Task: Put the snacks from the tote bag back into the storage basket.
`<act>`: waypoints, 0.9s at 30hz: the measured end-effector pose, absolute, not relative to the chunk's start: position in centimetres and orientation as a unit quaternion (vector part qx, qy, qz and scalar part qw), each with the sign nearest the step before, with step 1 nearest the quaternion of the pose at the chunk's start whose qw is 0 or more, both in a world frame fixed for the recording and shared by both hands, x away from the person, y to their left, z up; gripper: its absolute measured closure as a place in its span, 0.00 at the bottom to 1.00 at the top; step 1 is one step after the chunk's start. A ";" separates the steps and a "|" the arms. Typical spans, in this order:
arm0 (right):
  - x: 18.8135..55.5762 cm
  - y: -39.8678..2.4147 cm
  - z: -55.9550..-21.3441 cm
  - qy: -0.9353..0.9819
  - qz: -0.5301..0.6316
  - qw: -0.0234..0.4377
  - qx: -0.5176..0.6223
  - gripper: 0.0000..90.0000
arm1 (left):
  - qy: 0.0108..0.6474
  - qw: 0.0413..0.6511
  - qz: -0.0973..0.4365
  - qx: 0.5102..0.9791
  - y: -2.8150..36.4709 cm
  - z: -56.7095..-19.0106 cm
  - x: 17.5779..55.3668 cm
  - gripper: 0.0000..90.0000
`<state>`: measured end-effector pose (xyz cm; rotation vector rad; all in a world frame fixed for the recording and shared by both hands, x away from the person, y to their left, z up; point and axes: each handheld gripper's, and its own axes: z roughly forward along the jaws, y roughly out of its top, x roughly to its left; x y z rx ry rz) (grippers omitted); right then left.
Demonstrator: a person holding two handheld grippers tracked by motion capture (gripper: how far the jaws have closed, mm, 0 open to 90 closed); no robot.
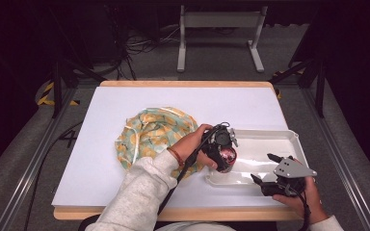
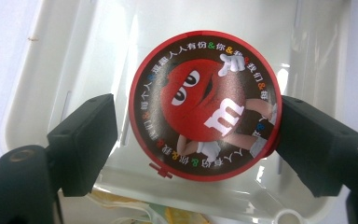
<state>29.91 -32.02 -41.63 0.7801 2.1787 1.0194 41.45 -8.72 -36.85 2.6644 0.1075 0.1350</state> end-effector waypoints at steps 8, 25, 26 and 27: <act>29.9 -32.0 -41.6 0.821 0.384 0.302 0.295 0.14 | 0.043 0.238 0.056 0.969 -8.5 -36.6 41.4 0.14; 29.9 -32.0 -41.7 0.821 0.384 0.302 0.295 0.14 | 0.046 0.243 0.067 0.967 -8.2 -36.3 41.2 0.12; 29.9 -32.0 -41.7 0.821 0.384 0.302 0.294 0.14 | 0.046 0.243 0.067 0.967 -8.2 -36.3 41.2 0.12; 29.9 -32.0 -41.6 0.821 0.384 0.302 0.294 0.14 | 0.050 0.247 0.069 0.965 -8.1 -36.2 41.2 0.11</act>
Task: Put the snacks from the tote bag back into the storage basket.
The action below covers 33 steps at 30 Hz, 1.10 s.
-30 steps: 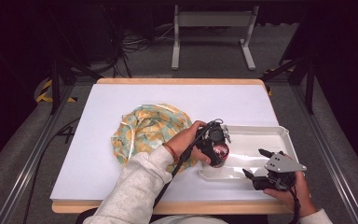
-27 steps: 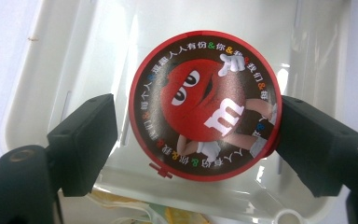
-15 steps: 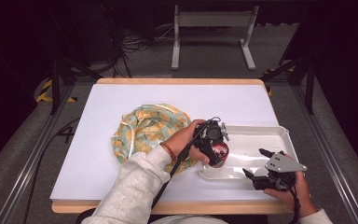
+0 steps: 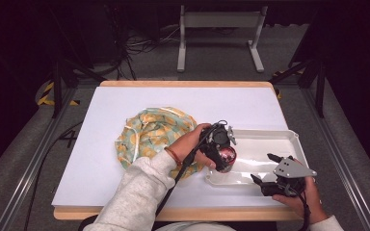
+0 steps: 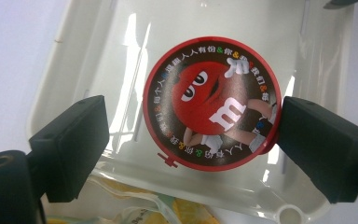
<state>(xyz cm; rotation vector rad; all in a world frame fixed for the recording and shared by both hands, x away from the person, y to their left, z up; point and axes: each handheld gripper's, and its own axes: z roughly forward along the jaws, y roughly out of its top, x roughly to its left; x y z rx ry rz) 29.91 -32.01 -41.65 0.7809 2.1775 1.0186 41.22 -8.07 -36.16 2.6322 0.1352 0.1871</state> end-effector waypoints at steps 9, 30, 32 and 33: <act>29.9 -32.0 -41.6 0.820 0.385 0.303 0.294 0.14 | 0.053 0.256 0.084 0.961 -7.3 -35.6 41.1 0.12; 29.9 -32.0 -41.6 0.819 0.386 0.304 0.296 0.14 | 0.078 0.291 0.125 0.946 -4.1 -33.7 40.9 0.10; 29.9 -32.0 -41.6 0.818 0.388 0.305 0.296 0.14 | 0.079 0.298 0.128 0.942 -3.7 -33.6 40.7 0.10; 29.9 -32.0 -41.6 0.818 0.388 0.305 0.296 0.14 | 0.080 0.298 0.130 0.942 -3.6 -33.5 40.7 0.10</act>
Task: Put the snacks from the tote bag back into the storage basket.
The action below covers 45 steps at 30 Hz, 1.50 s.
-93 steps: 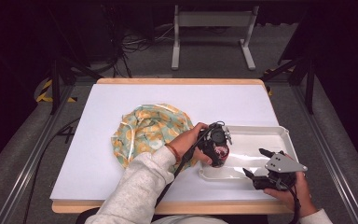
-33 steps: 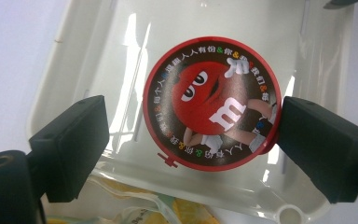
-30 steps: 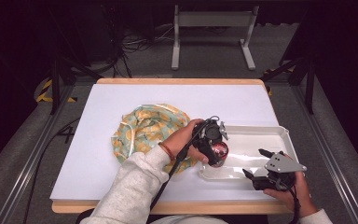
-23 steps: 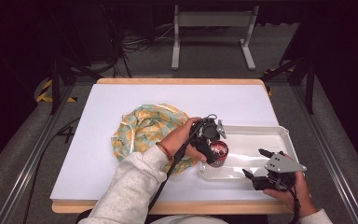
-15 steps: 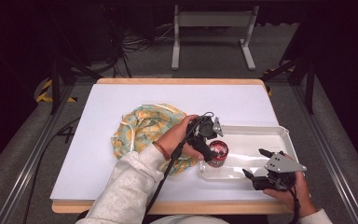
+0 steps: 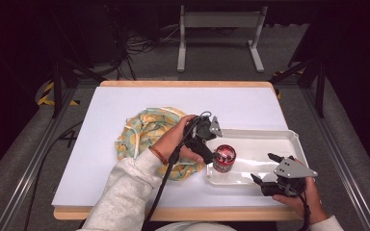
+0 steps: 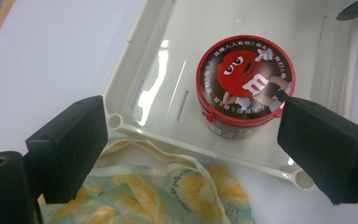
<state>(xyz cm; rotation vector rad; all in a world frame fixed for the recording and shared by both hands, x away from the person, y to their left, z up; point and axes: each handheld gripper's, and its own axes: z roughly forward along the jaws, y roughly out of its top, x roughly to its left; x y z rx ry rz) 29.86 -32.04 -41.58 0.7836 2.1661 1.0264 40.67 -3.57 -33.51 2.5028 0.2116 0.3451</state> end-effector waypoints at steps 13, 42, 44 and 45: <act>29.8 -32.0 -41.4 0.813 0.395 0.308 0.297 0.14 | 0.086 0.321 0.163 0.929 -0.8 -32.4 39.1 0.10; 29.7 -31.9 -41.4 0.815 0.396 0.307 0.291 0.14 | 0.121 0.337 0.198 0.912 3.2 -33.3 38.7 0.10; 29.7 -31.9 -41.4 0.815 0.397 0.307 0.291 0.14 | 0.125 0.341 0.196 0.911 3.7 -33.5 38.7 0.10; 29.7 -31.9 -41.4 0.815 0.397 0.308 0.291 0.14 | 0.126 0.341 0.195 0.911 3.9 -33.6 38.7 0.10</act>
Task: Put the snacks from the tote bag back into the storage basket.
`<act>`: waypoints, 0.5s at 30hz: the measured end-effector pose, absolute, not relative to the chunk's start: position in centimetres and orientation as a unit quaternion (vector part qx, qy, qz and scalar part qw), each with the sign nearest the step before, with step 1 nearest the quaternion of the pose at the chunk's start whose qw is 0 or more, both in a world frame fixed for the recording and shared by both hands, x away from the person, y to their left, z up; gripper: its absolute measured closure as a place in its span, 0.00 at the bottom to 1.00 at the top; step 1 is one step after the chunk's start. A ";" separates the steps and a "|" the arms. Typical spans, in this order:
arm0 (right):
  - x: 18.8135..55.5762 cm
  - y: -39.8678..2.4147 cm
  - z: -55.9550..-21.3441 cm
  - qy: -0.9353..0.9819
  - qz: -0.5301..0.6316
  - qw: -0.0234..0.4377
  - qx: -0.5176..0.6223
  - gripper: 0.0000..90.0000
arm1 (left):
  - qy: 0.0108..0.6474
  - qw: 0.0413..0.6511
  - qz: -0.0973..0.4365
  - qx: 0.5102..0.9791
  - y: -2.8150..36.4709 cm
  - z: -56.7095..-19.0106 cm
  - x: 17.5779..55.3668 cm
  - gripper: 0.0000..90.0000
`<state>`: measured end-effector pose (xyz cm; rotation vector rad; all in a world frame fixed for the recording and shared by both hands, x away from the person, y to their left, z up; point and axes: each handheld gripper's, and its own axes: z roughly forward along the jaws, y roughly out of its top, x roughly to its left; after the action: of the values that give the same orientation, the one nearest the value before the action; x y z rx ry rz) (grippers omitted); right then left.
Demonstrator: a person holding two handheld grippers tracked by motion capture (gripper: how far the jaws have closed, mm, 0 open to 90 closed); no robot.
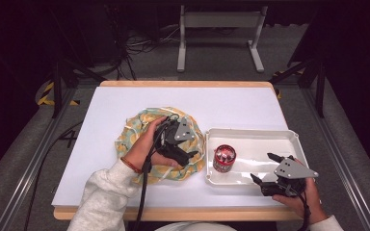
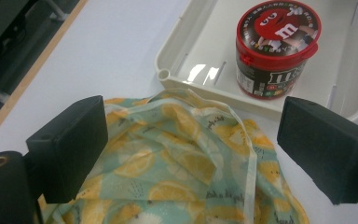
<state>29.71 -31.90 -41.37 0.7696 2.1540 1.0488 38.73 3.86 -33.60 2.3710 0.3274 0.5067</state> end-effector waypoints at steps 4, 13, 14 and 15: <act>29.7 -31.9 -41.3 0.813 0.399 0.310 0.289 0.14 | 0.131 0.337 0.195 0.912 4.4 -34.0 38.9 0.10; 29.6 -31.9 -41.3 0.814 0.397 0.310 0.288 0.14 | 0.143 0.328 0.200 0.912 5.8 -34.6 38.8 0.10; 29.6 -31.9 -41.3 0.814 0.398 0.310 0.288 0.14 | 0.143 0.325 0.201 0.913 5.9 -34.7 38.8 0.10; 29.6 -31.9 -41.3 0.814 0.398 0.310 0.288 0.14 | 0.145 0.325 0.199 0.913 6.1 -34.9 38.8 0.10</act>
<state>29.62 -31.87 -41.31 0.7608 2.1502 1.0502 38.78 6.08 -34.86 2.3945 0.3813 0.5231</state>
